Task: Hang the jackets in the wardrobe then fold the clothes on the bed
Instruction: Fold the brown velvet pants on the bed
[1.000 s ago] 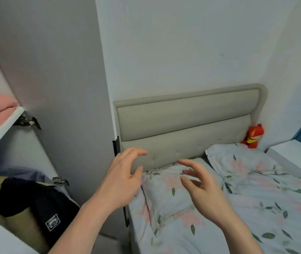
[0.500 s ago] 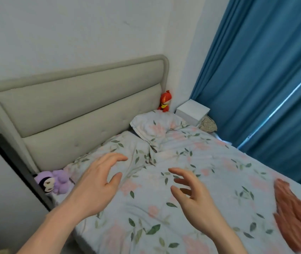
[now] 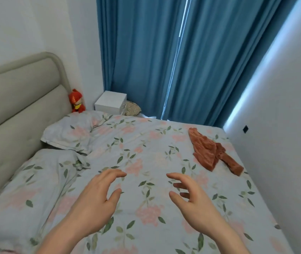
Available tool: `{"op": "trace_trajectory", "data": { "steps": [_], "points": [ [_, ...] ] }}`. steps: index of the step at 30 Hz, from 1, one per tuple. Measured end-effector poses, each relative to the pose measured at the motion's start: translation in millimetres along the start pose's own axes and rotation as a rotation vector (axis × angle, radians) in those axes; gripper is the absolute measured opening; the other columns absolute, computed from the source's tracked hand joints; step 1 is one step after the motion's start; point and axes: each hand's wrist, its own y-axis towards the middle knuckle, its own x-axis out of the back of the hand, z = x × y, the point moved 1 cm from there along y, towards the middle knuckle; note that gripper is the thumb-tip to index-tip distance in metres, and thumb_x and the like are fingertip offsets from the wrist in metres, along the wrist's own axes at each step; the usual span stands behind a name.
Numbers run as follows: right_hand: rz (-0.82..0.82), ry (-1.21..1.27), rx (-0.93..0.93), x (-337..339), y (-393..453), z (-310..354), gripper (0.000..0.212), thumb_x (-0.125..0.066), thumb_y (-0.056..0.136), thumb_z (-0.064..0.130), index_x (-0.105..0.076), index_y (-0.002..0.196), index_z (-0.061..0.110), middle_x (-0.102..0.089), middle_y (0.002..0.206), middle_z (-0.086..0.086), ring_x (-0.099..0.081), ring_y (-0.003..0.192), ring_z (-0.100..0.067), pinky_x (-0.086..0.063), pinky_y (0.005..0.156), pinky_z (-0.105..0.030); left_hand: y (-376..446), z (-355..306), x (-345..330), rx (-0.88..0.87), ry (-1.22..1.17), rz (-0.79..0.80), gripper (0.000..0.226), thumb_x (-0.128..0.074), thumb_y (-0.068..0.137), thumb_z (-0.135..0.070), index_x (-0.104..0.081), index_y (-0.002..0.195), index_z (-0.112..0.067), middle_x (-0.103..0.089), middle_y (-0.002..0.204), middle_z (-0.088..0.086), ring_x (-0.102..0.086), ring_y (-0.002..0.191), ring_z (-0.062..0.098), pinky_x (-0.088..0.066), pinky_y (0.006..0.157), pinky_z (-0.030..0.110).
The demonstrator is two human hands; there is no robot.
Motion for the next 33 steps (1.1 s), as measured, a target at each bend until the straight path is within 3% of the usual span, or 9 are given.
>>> {"op": "trace_trajectory", "data": {
  "steps": [7,11,15,21,28,33],
  "points": [
    [-0.135,0.033,-0.079,125,-64,-112,0.038,-0.06,0.1,0.034,-0.052,0.126,0.06,-0.045,0.132,0.042,-0.047,0.12,0.017,-0.043,0.101,-0.018,22,-121,-118,-0.11,0.007,0.093,0.034,-0.049,0.104,-0.039,-0.044,0.135,-0.053,-0.031,0.139,-0.045,-0.031,0.127,-0.02,-0.04,0.105,0.022],
    [-0.183,0.034,-0.118,192,-98,-177,0.037,-0.061,0.1,0.034,-0.052,0.127,0.057,-0.046,0.134,0.038,-0.048,0.12,0.017,-0.045,0.102,-0.02,24,-185,-193,-0.159,0.028,0.16,0.035,-0.049,0.104,-0.041,-0.043,0.136,-0.053,-0.03,0.142,-0.042,-0.04,0.127,-0.008,-0.045,0.098,0.024],
    [-0.24,0.063,-0.177,244,-140,-225,0.038,-0.061,0.1,0.034,-0.051,0.126,0.059,-0.042,0.132,0.045,-0.047,0.121,0.017,-0.043,0.1,-0.016,30,-243,-248,-0.21,0.054,0.288,0.037,-0.048,0.104,-0.042,-0.042,0.138,-0.052,-0.028,0.144,-0.041,-0.042,0.125,-0.004,-0.042,0.1,0.023],
    [-0.397,0.09,-0.284,284,-200,-272,0.038,-0.061,0.099,0.033,-0.052,0.127,0.058,-0.045,0.134,0.04,-0.047,0.121,0.016,-0.044,0.095,-0.012,48,-305,-312,-0.346,0.112,0.419,0.039,-0.048,0.104,-0.042,-0.042,0.142,-0.047,-0.029,0.147,-0.036,-0.038,0.132,-0.003,-0.039,0.104,0.02],
    [-0.483,0.071,-0.466,301,-275,-322,0.042,-0.062,0.096,0.036,-0.049,0.13,0.058,-0.041,0.138,0.041,-0.046,0.123,0.015,-0.045,0.104,-0.023,49,-340,-393,-0.434,0.102,0.602,0.04,-0.051,0.103,-0.041,-0.043,0.142,-0.045,-0.033,0.148,-0.03,-0.05,0.117,0.004,-0.041,0.101,0.022],
    [-0.62,0.137,-0.538,331,-320,-358,0.044,-0.067,0.095,0.029,-0.052,0.123,0.059,-0.05,0.126,0.035,-0.051,0.118,0.015,-0.044,0.094,-0.01,46,-370,-444,-0.48,0.125,0.721,0.04,-0.052,0.102,-0.042,-0.042,0.14,-0.048,-0.03,0.151,-0.029,-0.047,0.104,0.007,-0.041,0.099,0.023]
  ]
}}
